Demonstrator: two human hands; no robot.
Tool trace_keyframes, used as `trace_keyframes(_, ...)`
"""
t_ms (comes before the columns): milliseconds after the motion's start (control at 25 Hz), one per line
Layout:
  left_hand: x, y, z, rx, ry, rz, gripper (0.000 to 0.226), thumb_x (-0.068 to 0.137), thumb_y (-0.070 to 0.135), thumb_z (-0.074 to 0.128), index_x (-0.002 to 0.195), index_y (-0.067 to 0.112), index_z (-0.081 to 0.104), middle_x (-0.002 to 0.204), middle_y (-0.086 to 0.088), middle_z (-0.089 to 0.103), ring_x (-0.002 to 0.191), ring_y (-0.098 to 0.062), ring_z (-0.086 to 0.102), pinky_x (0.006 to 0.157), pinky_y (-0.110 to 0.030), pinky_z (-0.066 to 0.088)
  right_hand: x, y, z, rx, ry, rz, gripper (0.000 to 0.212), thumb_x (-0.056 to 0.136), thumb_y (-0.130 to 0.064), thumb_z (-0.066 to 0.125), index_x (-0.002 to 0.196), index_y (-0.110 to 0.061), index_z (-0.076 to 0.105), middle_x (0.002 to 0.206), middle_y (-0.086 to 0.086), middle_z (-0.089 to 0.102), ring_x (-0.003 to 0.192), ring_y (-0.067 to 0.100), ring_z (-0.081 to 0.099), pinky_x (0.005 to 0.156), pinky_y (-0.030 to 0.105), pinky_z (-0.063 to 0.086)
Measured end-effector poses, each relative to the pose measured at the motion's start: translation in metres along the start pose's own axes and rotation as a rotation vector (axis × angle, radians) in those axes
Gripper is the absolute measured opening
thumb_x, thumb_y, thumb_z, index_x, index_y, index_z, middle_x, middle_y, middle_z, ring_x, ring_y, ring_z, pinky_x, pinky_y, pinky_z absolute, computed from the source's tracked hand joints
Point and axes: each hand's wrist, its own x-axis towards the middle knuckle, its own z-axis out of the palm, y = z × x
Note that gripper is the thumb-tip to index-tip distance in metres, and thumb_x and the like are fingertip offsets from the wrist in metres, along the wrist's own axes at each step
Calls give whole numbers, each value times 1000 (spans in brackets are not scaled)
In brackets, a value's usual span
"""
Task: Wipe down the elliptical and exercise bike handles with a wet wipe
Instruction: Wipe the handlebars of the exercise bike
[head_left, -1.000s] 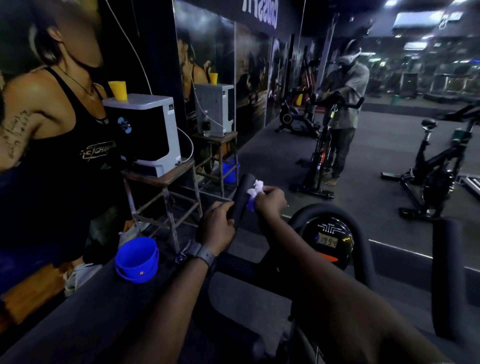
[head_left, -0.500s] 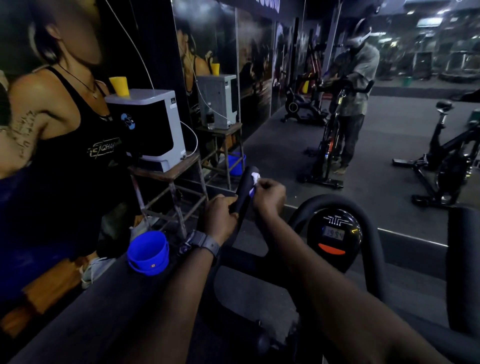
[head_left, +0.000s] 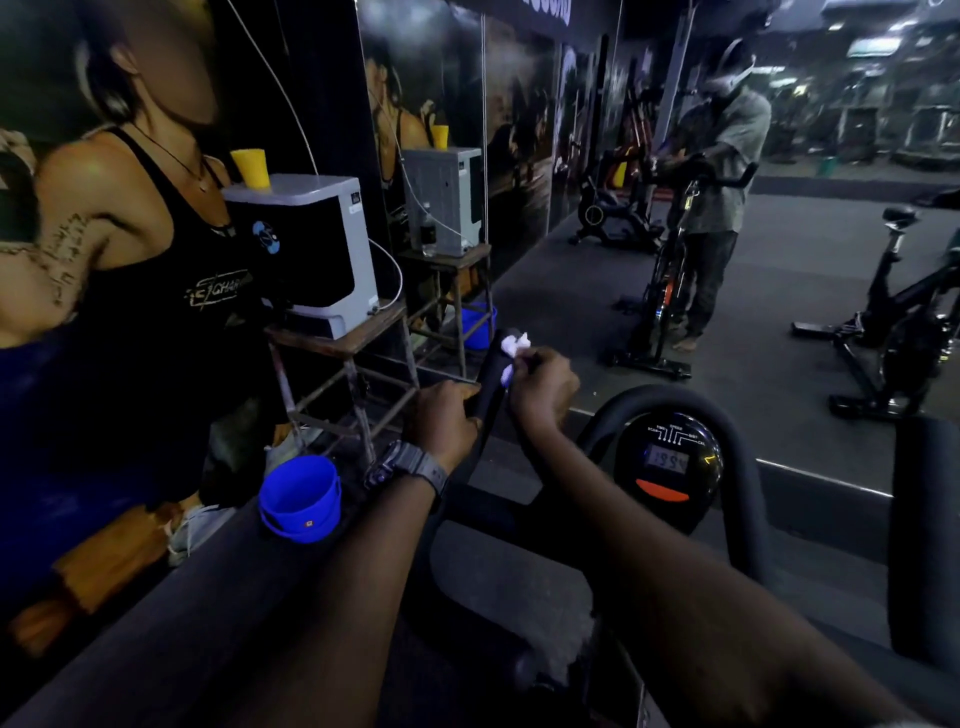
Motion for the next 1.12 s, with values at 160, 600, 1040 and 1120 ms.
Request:
trace_keyframes(160, -1, -1, 2, -41, 40, 19, 22, 84, 28, 69, 102, 19, 77, 92, -15, 73, 88, -37, 67, 69, -38, 51, -42, 17, -3, -209, -159, -192, 26, 90, -37, 66, 90, -13, 77, 87, 15, 73, 87, 32, 69, 66, 30, 47)
trace_keyframes(600, -3, -3, 5, -61, 12, -58, 39, 85, 16, 69, 124, 18, 69, 116, -11, 71, 109, -30, 65, 91, -35, 51, -66, 15, -18, -333, -432, -95, 29, 93, -25, 61, 109, -1, 64, 110, 22, 66, 105, 38, 63, 71, 30, 41)
trace_keyframes(1040, -55, -38, 4, -291, -42, -268, 21, 87, 4, 69, 107, 5, 73, 105, -7, 74, 93, -16, 69, 84, -25, 53, -24, -4, -23, -445, -201, -604, 21, 89, -10, 58, 109, -1, 55, 104, 21, 58, 92, 42, 58, 71, 42, 41)
trace_keyframes(1120, -66, -43, 0, -380, -9, -349, 19, 85, 1, 69, 104, 2, 73, 101, -9, 74, 89, -14, 67, 82, -22, 52, -39, 1, -25, -581, -304, -778, 16, 88, -9, 59, 99, 2, 62, 100, 24, 62, 92, 43, 60, 73, 44, 42)
